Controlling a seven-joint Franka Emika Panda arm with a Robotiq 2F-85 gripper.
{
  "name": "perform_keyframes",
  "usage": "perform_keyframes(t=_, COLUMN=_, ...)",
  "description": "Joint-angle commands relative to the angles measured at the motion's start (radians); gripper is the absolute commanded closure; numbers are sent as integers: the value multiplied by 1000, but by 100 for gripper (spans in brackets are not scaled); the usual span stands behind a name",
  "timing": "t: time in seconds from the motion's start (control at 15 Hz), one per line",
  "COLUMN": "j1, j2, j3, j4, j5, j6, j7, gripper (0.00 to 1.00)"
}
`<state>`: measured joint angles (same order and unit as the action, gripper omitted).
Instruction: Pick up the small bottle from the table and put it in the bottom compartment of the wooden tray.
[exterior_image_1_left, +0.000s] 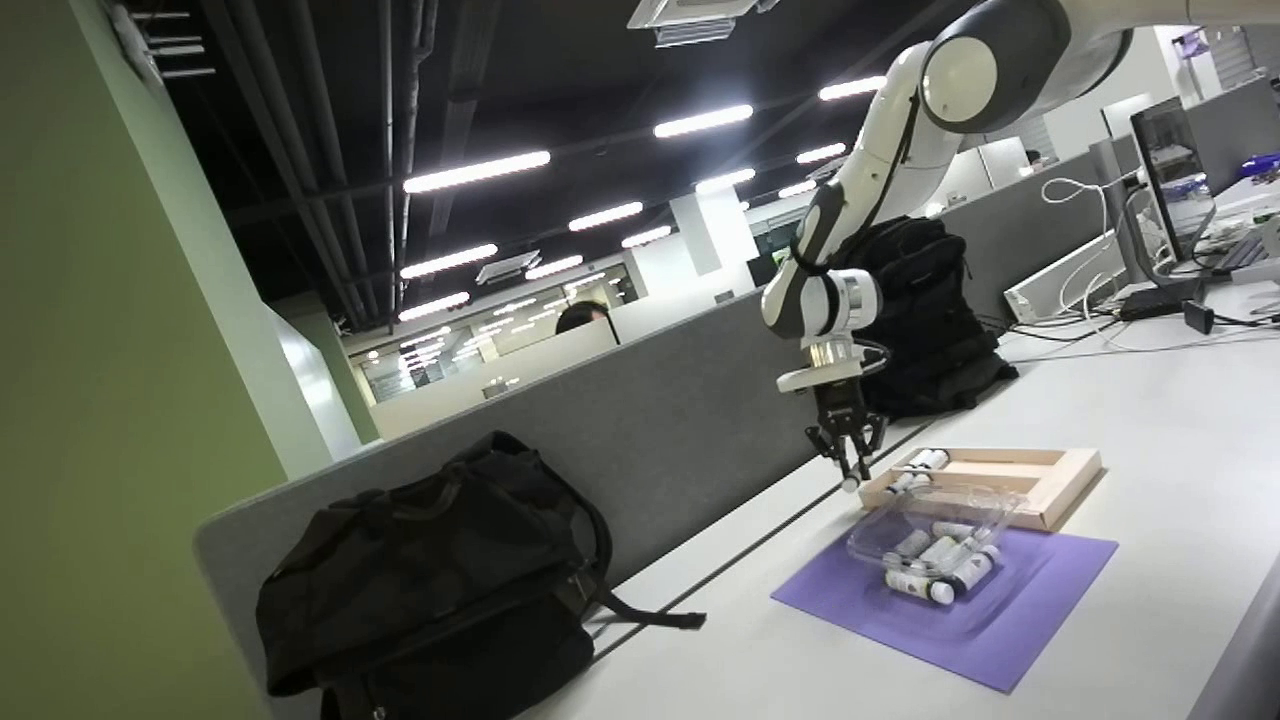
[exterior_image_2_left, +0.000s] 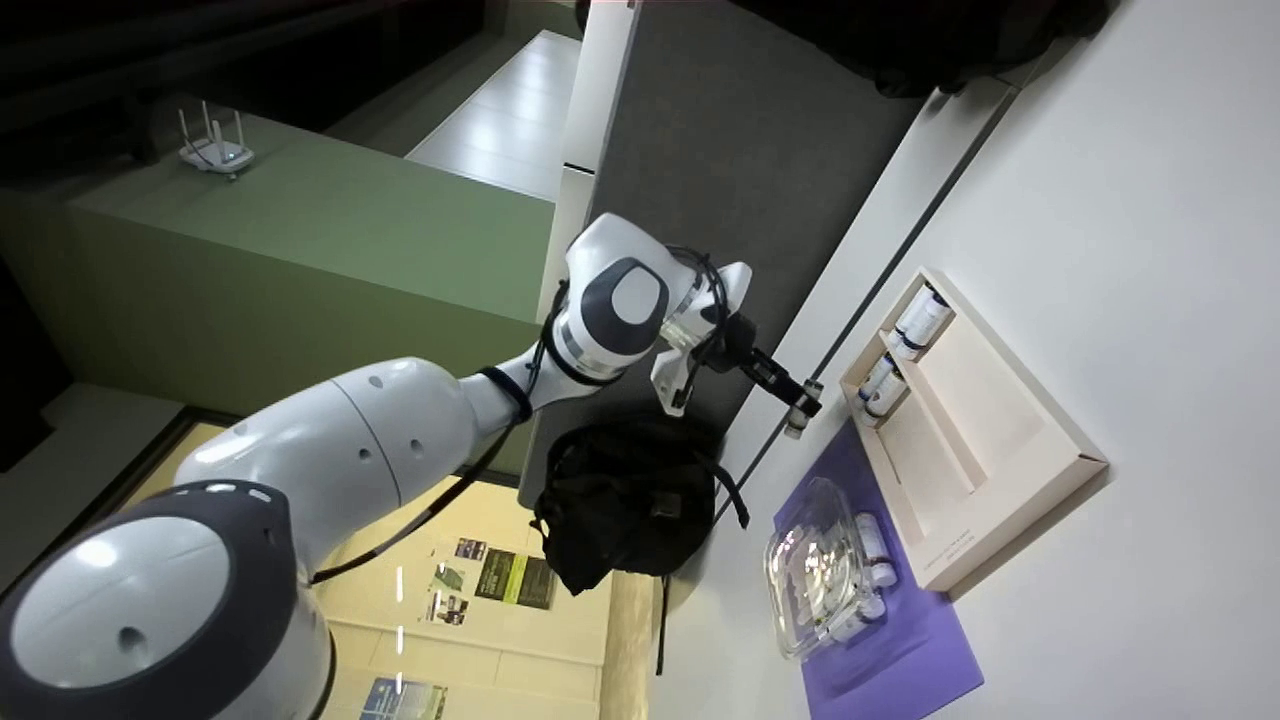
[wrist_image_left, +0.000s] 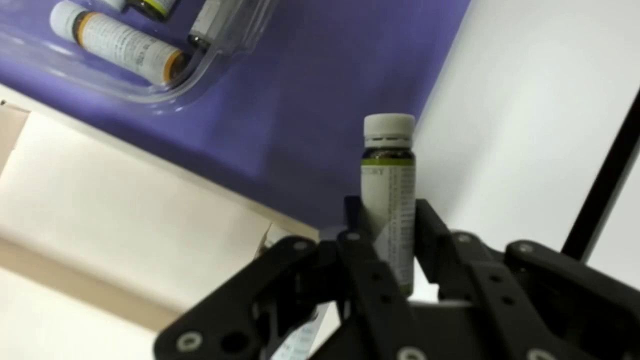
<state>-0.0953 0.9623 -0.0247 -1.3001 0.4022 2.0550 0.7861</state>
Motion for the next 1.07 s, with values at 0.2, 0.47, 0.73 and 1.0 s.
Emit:
perform_keyframes(t=0.2, j1=-167, j2=-128, j3=2, j4=-184, j5=169, j6=-74, j7=-91, gripper=88)
perform_keyframes(t=0.47, j1=-172, j2=-83, j3=-29, j4=-154, j5=173, j6=-97, j7=-121, gripper=63)
perform_keyframes(t=0.73, j1=-161, j2=-77, j3=-30, j4=-150, j5=171, j6=-93, j7=-125, gripper=63)
perform_keyframes(t=1.0, j1=-157, j2=-65, j3=-25, j4=-147, j5=181, j6=-89, j7=-119, gripper=88)
